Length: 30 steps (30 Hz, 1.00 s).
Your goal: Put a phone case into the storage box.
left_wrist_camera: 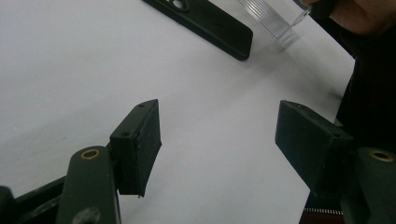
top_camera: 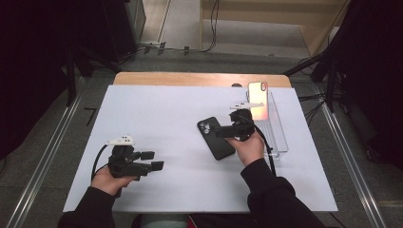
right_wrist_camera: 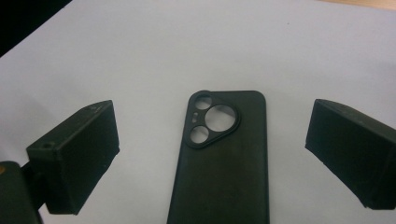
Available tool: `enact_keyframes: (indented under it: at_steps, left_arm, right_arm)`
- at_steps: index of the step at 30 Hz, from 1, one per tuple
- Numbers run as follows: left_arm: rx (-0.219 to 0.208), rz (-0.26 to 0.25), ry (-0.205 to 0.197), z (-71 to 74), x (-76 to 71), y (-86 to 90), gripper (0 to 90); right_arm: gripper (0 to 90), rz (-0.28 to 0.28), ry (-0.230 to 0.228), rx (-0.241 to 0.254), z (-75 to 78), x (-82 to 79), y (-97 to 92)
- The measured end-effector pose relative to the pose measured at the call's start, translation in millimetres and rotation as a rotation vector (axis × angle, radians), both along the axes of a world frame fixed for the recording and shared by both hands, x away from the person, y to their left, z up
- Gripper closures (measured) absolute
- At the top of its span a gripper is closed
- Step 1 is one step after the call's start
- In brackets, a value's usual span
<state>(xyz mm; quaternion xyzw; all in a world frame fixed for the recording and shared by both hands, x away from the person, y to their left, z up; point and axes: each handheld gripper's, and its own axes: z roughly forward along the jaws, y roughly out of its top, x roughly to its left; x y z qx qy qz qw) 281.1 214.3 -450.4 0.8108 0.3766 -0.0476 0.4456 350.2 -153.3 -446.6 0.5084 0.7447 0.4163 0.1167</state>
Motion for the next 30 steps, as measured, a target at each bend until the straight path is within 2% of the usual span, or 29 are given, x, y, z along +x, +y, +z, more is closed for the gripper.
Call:
enact_keyframes:
  at_steps: [10,26,30]
  left_arm:
    - [-0.001,0.001,0.013,-0.2,0.8,0.0,31.6]
    - [0.001,0.002,0.017,-0.4,1.3,0.2,31.6]
    - [0.001,0.0,0.015,-0.5,1.4,-0.1,31.6]
  right_arm:
    - [1.4,-0.003,-0.002,-0.038,-10.3,7.5,10.5]
    - [1.5,0.007,0.014,-0.039,-25.6,10.5,14.8]
    - [4.8,-0.005,0.025,-0.034,-30.6,10.6,13.5]
